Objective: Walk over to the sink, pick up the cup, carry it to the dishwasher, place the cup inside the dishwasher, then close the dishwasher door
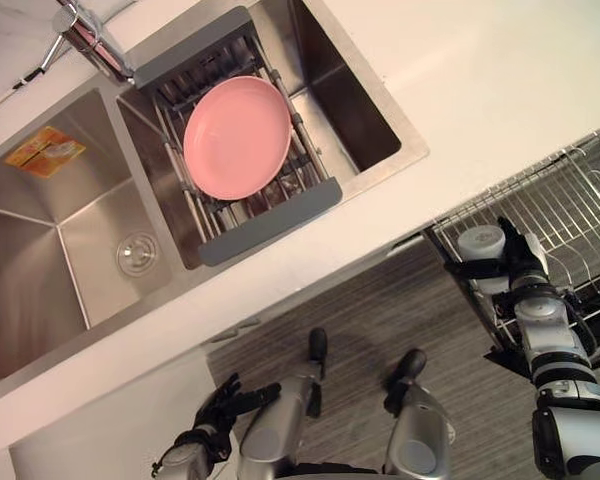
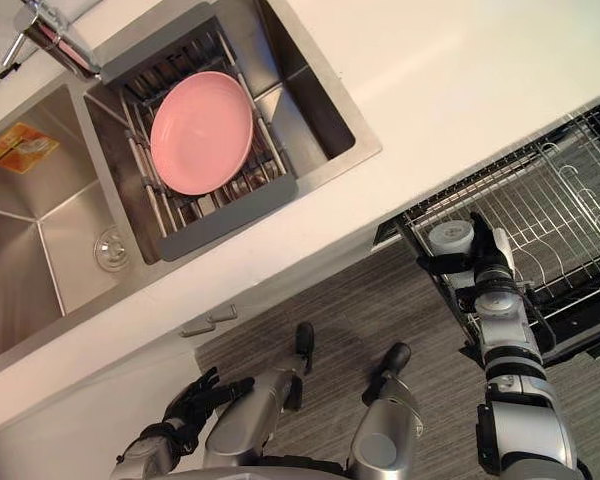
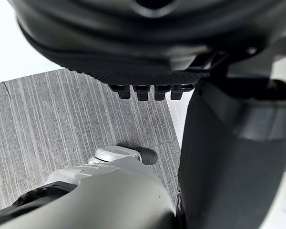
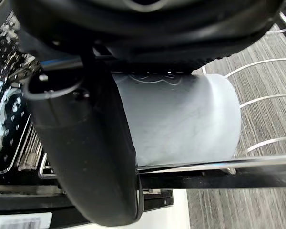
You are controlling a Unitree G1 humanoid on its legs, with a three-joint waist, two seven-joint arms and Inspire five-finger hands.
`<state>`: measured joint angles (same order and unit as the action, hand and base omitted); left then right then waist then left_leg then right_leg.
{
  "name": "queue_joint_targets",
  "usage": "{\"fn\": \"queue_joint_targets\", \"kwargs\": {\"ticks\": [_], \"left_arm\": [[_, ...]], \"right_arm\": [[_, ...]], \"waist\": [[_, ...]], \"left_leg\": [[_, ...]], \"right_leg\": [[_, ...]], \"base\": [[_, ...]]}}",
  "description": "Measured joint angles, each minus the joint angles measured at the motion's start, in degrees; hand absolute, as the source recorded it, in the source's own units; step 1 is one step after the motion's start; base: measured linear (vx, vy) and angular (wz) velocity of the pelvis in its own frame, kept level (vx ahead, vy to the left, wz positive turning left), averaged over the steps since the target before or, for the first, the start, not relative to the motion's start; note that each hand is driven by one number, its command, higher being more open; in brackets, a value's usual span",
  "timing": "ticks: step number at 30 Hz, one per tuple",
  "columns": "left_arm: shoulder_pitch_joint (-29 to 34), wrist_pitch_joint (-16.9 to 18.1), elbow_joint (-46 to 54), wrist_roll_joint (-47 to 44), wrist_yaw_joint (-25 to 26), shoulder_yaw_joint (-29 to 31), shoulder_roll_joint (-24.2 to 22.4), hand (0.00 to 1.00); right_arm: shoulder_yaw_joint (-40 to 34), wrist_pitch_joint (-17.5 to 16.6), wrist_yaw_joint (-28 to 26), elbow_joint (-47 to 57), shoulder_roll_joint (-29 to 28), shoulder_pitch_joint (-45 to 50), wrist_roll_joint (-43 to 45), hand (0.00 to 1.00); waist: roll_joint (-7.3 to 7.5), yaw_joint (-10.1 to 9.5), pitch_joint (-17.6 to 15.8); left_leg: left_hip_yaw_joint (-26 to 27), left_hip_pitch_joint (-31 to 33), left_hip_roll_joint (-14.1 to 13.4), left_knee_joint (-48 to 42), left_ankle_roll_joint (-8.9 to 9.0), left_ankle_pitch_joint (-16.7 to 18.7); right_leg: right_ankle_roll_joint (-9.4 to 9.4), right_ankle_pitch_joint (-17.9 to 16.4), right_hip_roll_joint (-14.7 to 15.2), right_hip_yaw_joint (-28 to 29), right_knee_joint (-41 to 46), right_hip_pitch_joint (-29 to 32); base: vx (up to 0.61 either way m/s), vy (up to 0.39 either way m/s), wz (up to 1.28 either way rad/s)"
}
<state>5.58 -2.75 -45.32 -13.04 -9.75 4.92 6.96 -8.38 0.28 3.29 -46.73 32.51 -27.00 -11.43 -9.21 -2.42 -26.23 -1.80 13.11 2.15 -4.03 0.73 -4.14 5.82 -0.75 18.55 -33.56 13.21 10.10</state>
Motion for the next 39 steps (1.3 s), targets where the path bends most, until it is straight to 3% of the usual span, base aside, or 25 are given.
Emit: {"fn": "queue_joint_targets", "kwargs": {"ticks": [7, 12, 15, 20, 23, 24, 30, 32, 36, 39], "left_arm": [[0.01, 0.05, -0.27, 0.08, 0.8, 0.17, 0.04, 1.0], [0.14, -0.78, -1.64, 0.74, 1.21, 0.53, 2.33, 1.0], [0.55, -2.28, -4.45, 0.77, 2.54, 2.28, 2.59, 1.0], [1.01, -4.09, -7.34, 0.78, 4.65, 2.42, 2.59, 1.0], [1.33, -4.41, -8.83, 0.61, 5.98, 2.41, 2.02, 1.0], [1.58, -4.36, -9.06, 0.28, 6.44, 2.51, 1.6, 1.0], [2.55, -4.17, -9.66, -1.63, 8.25, 2.65, 1.09, 1.0], [2.55, -4.3, -9.95, -1.45, 8.41, 2.84, 0.62, 1.0], [2.76, -4.69, -9.81, -0.02, 8.18, 4.92, -0.49, 1.0], [2.82, -5.18, -9.79, 0.72, 8.15, 4.26, -0.42, 1.0]], "right_arm": [[-0.22, -0.24, 8.95, 4.97, -2.01, 3.63, -6.39, 1.0], [-0.39, -1.93, 13.59, 14.23, -8.1, 11.18, -12.61, 1.0], [-1.51, -4.08, 15.26, 21.52, -11.69, 17.75, -12.89, 1.0], [-3.92, -7.51, 14.68, 30.82, -16.3, 26.52, -5.47, 1.0], [-4.79, -10.83, 11.68, 36.25, -19.74, 30.09, 5.47, 1.0], [-5.02, -12.47, 9.39, 39.13, -21.44, 31.04, 12.67, 1.0], [-5.37, -19.58, 1.52, 49.56, -25.88, 33.15, 31.39, 1.0], [-6.59, -21.82, -0.61, 53.09, -26.64, 33.35, 36.44, 1.0], [-5.44, -22.49, -7.13, 57.8, -27.68, 32.58, 44.82, 1.0], [-0.64, -21.35, -14.77, 58.08, -27.79, 31.78, 49.06, 1.0]], "waist": [[0.62, 0.25, 0.0], [3.9, 0.58, 1.89], [6.24, 2.25, 5.3], [7.97, 3.68, 9.93], [8.17, 4.71, 11.6], [8.12, 4.96, 11.96], [7.73, 4.79, 13.45], [7.16, 4.84, 13.8], [6.44, 4.8, 14.27], [6.31, 4.7, 14.67]], "left_leg": [[0.72, -2.08, -0.03, -0.02, 0.18, 0.16], [3.08, -5.01, -1.7, -0.02, 0.96, 1.32], [4.46, -6.22, -3.0, -0.03, 1.2, 2.23], [6.65, -8.75, -4.76, -0.08, 1.91, 3.5], [7.19, -10.45, -5.69, -0.07, 2.48, 4.16], [7.3, -11.21, -6.11, -0.02, 2.77, 4.36], [7.29, -11.07, -7.21, 0.39, 3.18, 4.54], [11.26, -10.79, -8.29, -0.54, 3.02, 4.72], [13.04, -10.02, -7.33, -2.14, 2.39, 5.13], [13.16, -11.13, -5.88, 0.1, 2.07, 5.06]], "right_leg": [[0.05, -0.03, -0.23, 2.15, -0.47, -1.94], [0.23, 0.12, -2.24, 4.6, -2.36, -4.06], [0.02, 0.62, -3.95, 5.46, -4.65, -5.34], [-0.14, 1.14, -6.26, 7.13, -7.56, -7.71], [-0.17, 1.22, -7.48, 7.34, -9.15, -9.82], [-0.24, 1.29, -8.08, 7.35, -9.87, -10.8], [-0.97, 2.68, -9.93, 5.74, -14.21, -13.31], [-0.88, 2.63, -9.54, 3.78, -14.41, -14.36], [0.02, 2.69, -7.75, 1.99, -14.07, -14.87], [0.88, 2.92, -6.45, 1.32, -14.15, -15.58]], "base": [[-0.01, -0.012, -0.02], [-0.04, -0.064, -0.29], [0.0, -0.073, -0.26], [0.07, -0.084, -0.27], [0.07, -0.08, -0.11], [0.04, -0.068, -0.04], [0.0, -0.055, 0.09], [0.02, -0.005, 0.41], [0.02, 0.084, 0.23], [0.0, 0.081, 0.15]]}}
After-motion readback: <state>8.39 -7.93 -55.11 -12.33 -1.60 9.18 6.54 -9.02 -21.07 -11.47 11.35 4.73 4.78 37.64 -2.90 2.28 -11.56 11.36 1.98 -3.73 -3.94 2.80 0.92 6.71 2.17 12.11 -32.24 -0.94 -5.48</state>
